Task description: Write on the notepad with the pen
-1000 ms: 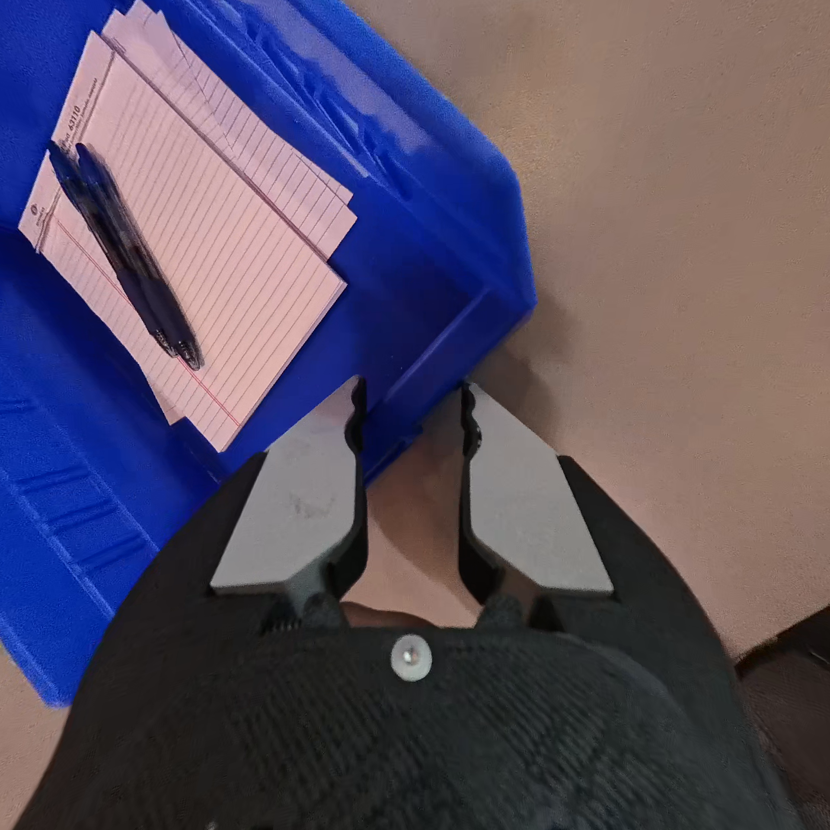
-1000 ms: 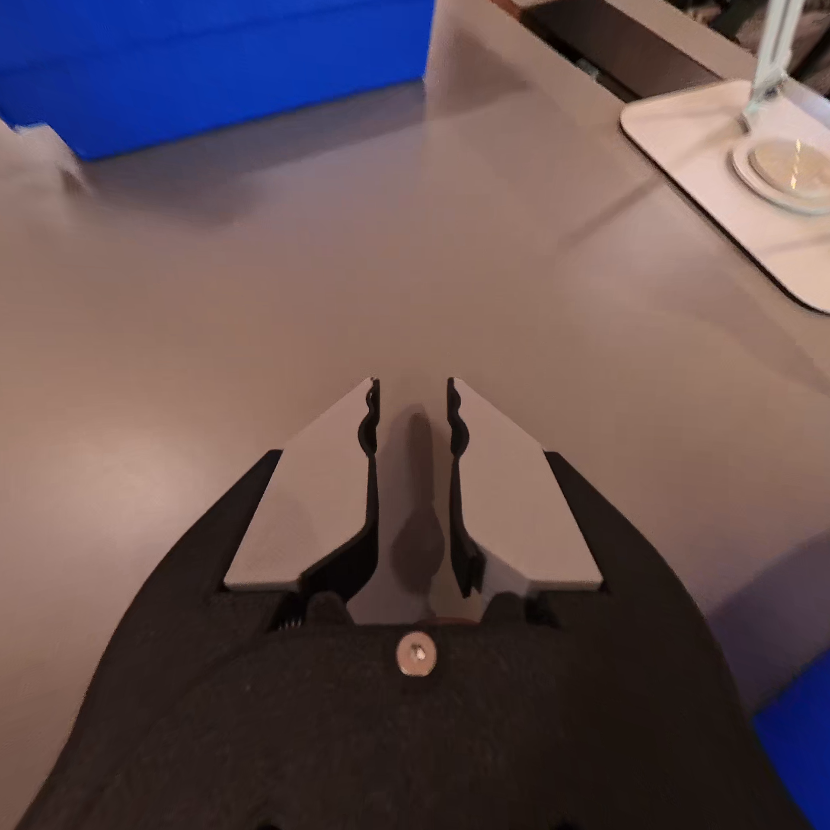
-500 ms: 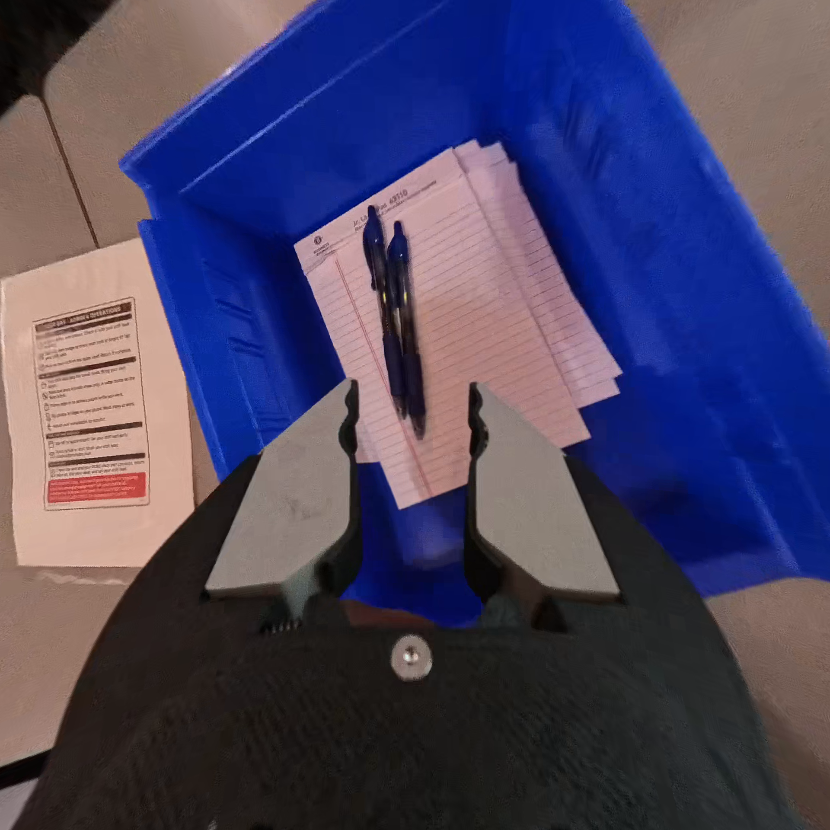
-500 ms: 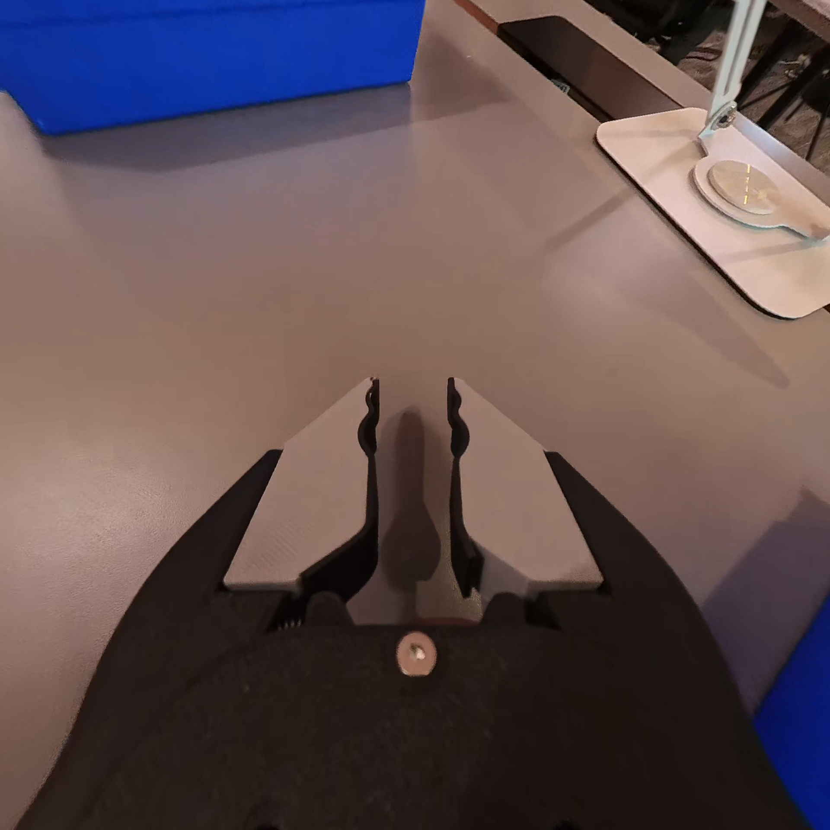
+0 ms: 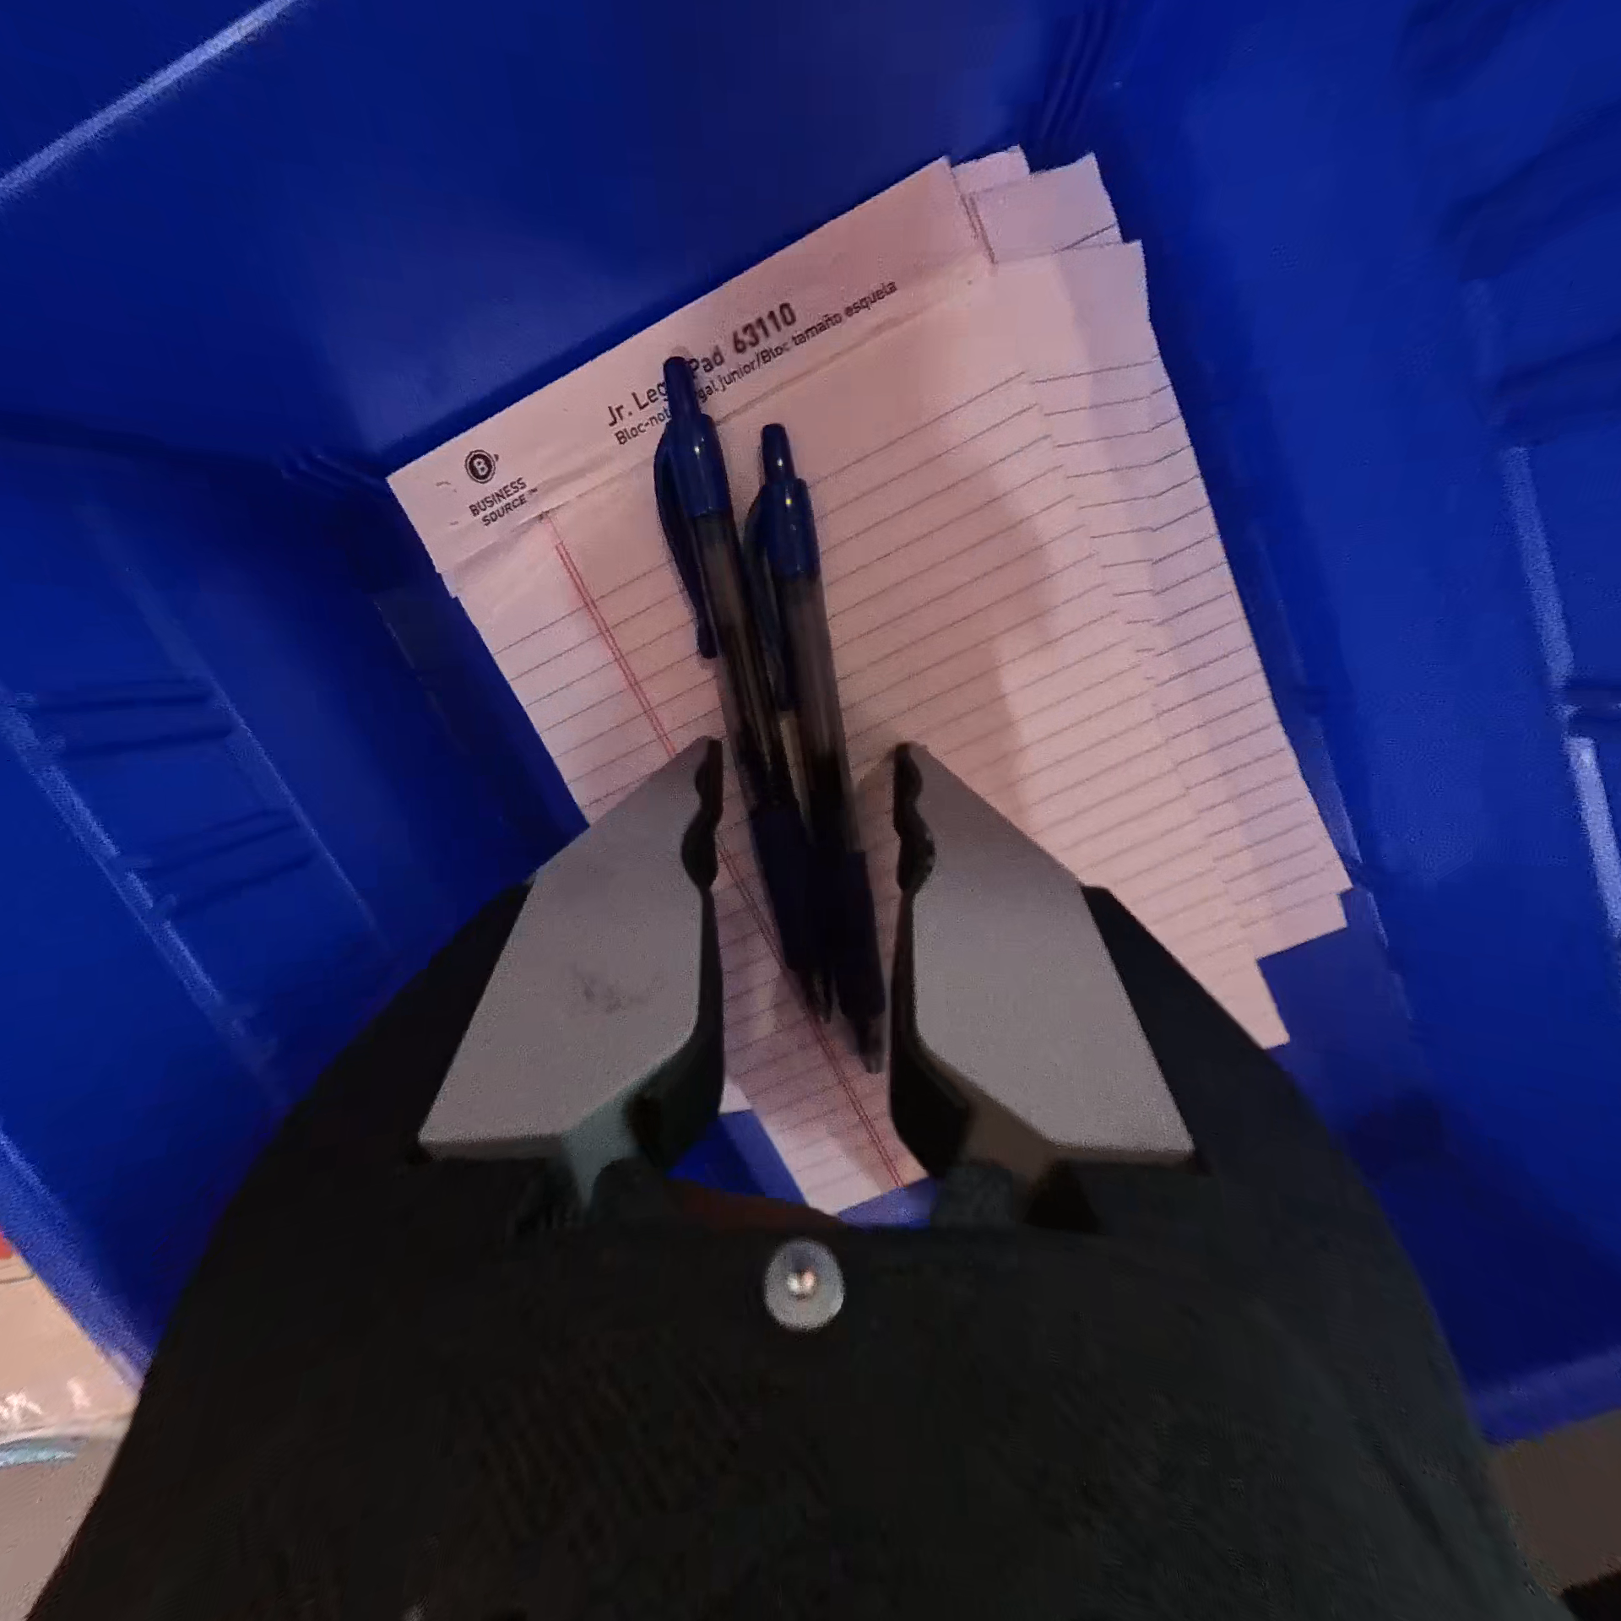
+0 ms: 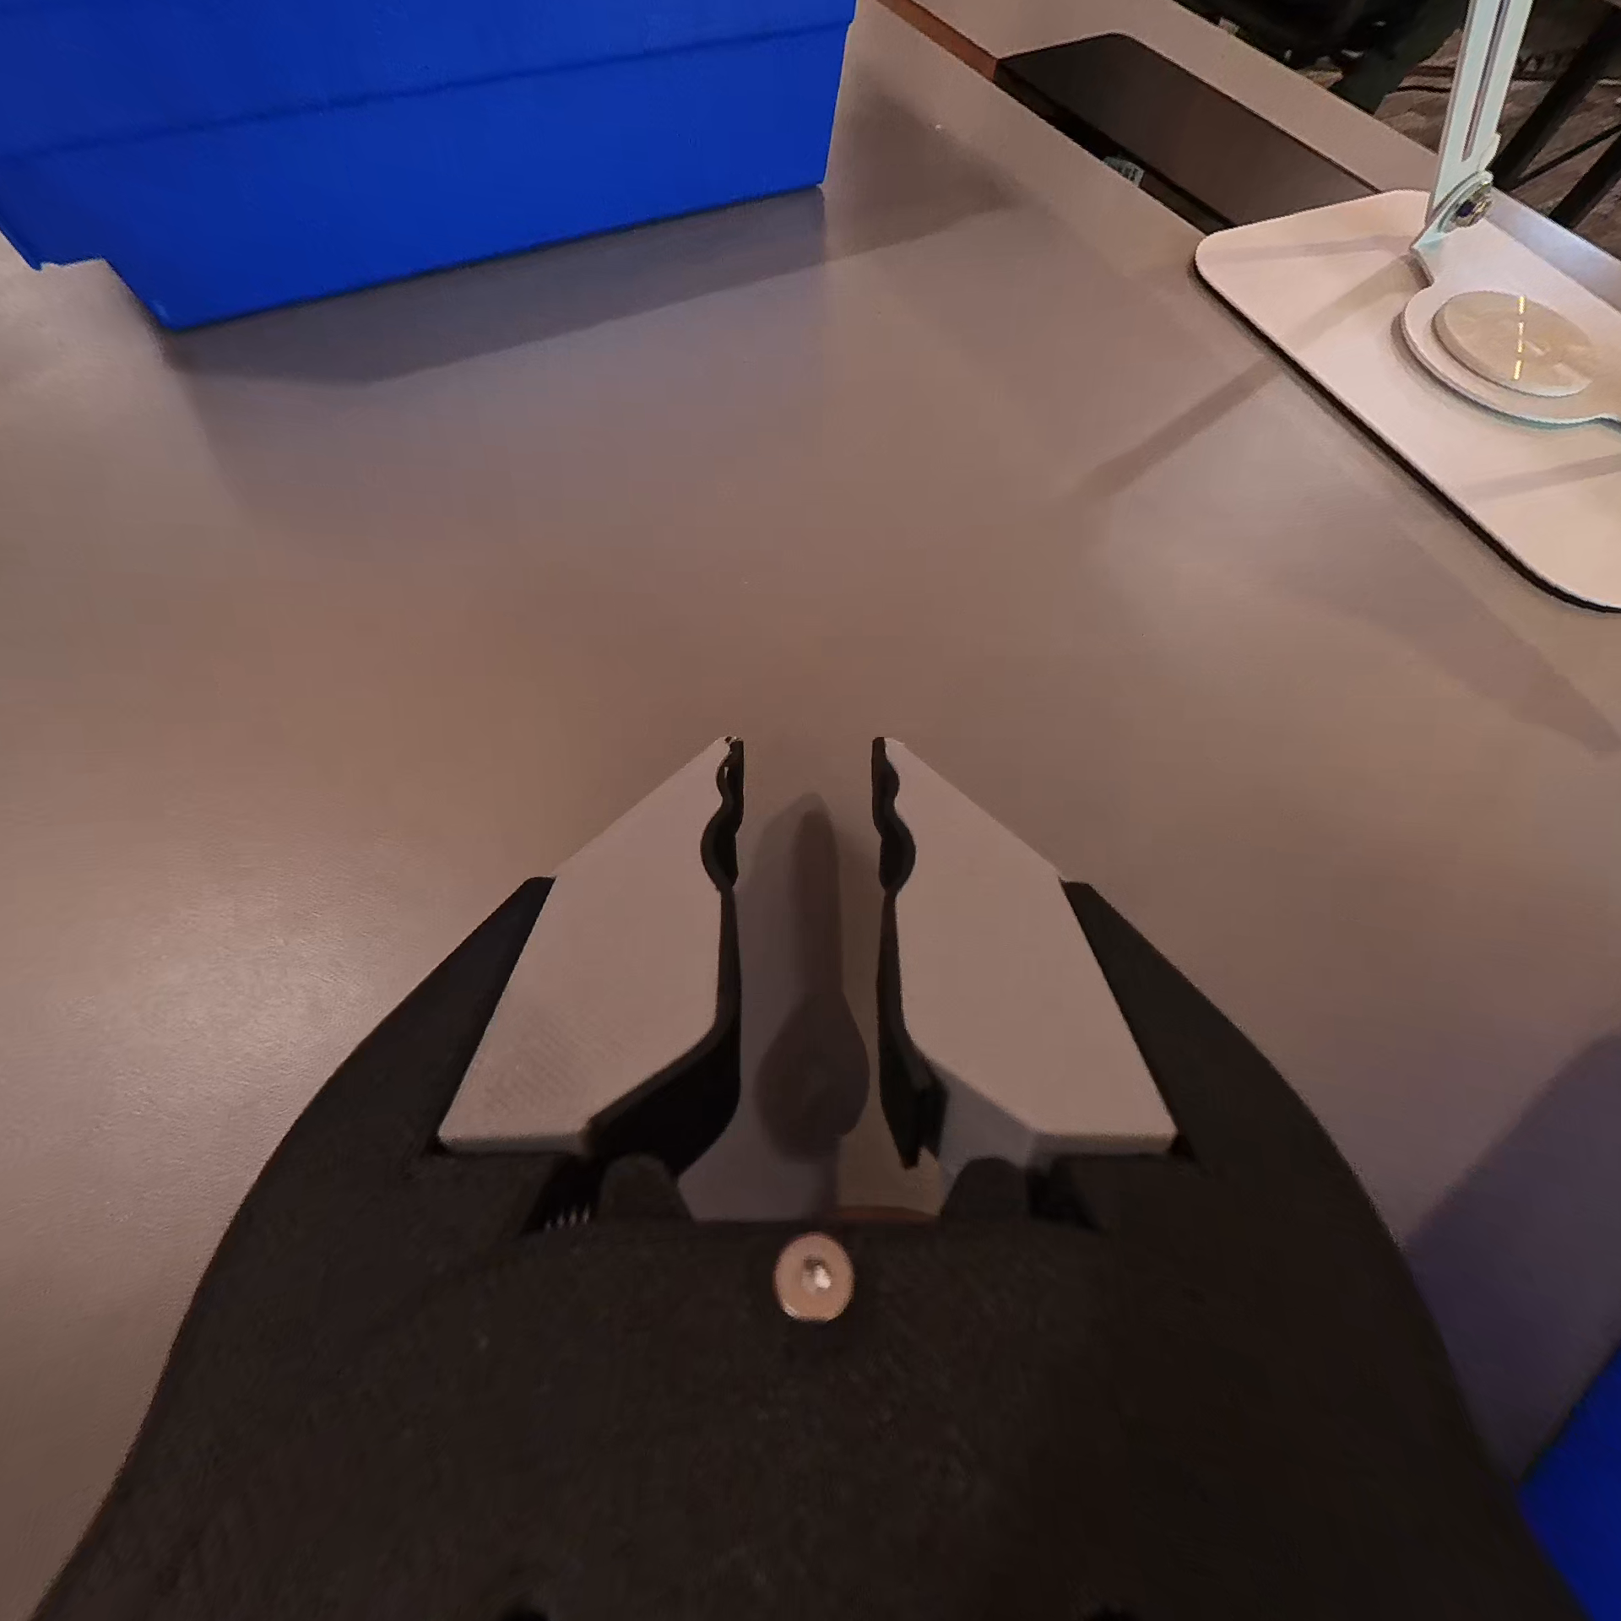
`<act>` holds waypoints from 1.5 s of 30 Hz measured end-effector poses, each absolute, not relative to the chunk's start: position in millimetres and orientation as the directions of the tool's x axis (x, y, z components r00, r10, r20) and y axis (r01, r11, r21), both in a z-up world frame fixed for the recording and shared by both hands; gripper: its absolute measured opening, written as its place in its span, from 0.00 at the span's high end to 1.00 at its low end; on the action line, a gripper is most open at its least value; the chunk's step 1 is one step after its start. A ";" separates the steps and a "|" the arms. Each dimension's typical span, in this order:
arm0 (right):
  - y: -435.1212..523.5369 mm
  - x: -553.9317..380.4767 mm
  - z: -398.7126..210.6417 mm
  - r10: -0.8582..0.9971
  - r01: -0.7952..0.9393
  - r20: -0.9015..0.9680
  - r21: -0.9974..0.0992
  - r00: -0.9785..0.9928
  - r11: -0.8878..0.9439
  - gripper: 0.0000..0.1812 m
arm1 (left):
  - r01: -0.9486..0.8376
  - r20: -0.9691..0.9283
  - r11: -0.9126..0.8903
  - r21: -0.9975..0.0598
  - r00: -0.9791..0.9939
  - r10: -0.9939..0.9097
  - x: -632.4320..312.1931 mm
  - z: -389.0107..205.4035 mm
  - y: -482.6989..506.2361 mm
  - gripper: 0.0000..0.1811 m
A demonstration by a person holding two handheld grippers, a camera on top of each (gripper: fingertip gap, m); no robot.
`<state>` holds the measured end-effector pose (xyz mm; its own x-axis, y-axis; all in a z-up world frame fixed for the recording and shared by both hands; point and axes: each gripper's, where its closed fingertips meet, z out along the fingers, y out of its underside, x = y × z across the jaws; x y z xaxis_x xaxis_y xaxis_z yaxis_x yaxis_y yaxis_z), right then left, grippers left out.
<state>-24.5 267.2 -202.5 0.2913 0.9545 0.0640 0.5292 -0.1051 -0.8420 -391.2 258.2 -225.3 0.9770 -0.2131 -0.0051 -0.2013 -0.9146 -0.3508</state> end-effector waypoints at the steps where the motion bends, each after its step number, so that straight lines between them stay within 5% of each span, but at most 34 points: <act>1: 265.0 -25.9 -202.3 0.957 0.527 0.055 -0.843 0.284 -0.108 0.86 | -0.201 -0.005 -0.912 -0.357 0.977 -0.214 -392.5 -225.3 258.1 0.80; 2: 262.5 -27.6 -201.9 0.960 0.525 0.047 -0.844 0.276 -0.109 0.86 | -0.204 -0.012 -0.911 -0.357 0.977 -0.214 -394.7 -225.1 258.1 0.87; 16: 252.5 -32.6 -194.9 0.967 0.514 0.066 -0.855 0.245 -0.072 0.87 | -0.193 -0.047 -0.901 -0.388 0.981 -0.190 -393.0 -211.9 255.7 0.96; 32: 248.7 -34.6 -194.6 0.969 0.520 0.078 -0.852 0.233 -0.057 0.87 | -0.007 0.098 -0.921 -0.389 0.994 -0.048 -386.9 -213.6 247.1 0.96; 45: 245.5 -36.4 -195.0 0.972 0.523 0.080 -0.851 0.222 -0.049 0.88 | -0.014 0.014 -0.922 -0.388 1.000 -0.021 -390.0 -225.9 250.4 0.95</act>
<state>-36.4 245.5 -195.0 0.2221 0.9717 0.0802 0.5232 -0.0493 -0.8508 -390.0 250.4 -225.9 0.9997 -0.0212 0.0138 -0.0142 -0.9216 -0.3878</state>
